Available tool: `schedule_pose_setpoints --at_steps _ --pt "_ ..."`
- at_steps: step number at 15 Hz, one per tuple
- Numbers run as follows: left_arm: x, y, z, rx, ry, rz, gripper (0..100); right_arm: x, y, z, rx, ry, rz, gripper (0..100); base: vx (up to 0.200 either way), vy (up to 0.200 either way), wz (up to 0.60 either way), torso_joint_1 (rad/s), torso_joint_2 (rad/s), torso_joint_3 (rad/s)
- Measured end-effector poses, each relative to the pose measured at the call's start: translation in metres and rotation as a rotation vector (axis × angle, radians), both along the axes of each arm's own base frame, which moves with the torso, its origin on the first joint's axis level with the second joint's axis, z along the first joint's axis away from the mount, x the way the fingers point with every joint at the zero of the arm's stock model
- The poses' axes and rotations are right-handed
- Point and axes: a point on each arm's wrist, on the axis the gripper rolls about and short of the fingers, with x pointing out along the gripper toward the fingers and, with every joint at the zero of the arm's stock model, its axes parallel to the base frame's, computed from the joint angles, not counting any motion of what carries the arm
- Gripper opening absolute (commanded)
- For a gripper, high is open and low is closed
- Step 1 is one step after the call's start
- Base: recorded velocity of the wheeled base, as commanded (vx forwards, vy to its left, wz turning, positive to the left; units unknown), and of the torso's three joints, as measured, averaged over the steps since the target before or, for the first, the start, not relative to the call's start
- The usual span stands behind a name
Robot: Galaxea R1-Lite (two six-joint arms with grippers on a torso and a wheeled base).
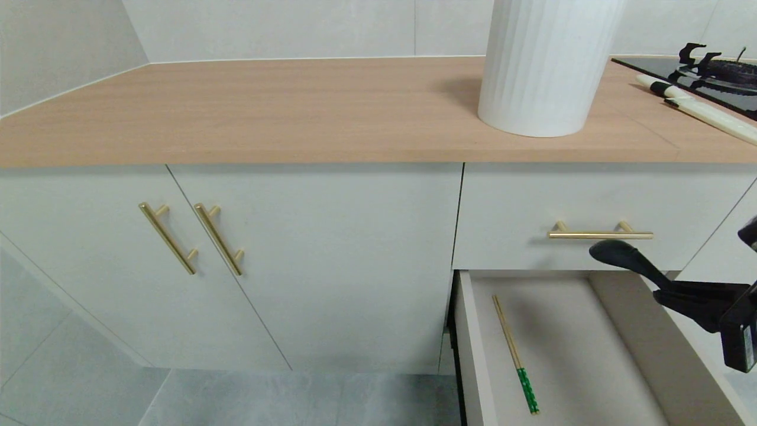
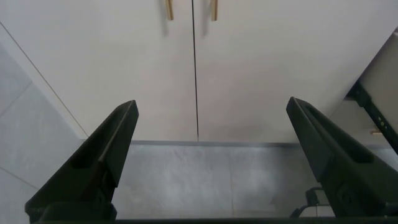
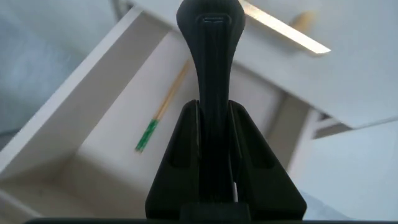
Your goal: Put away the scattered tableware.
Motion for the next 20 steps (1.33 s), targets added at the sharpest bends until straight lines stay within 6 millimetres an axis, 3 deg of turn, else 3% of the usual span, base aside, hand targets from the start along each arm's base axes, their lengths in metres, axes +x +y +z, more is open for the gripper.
schedule_pose_setpoints --at_steps 7,13,20 --pt "0.000 0.000 0.000 0.000 0.000 0.000 100 0.024 0.007 -0.044 -0.047 0.222 0.002 0 0.000 0.000 0.00 0.000 0.00 0.000" --pt "0.000 0.000 0.000 0.000 0.000 0.000 100 0.081 0.010 -0.084 0.002 0.451 -0.273 0 0.000 0.000 0.00 0.000 0.00 0.000" --pt "0.000 0.000 0.000 0.000 0.000 0.000 100 0.130 0.009 -0.129 0.036 0.602 -0.388 0 0.000 0.000 0.00 0.000 0.00 0.000"
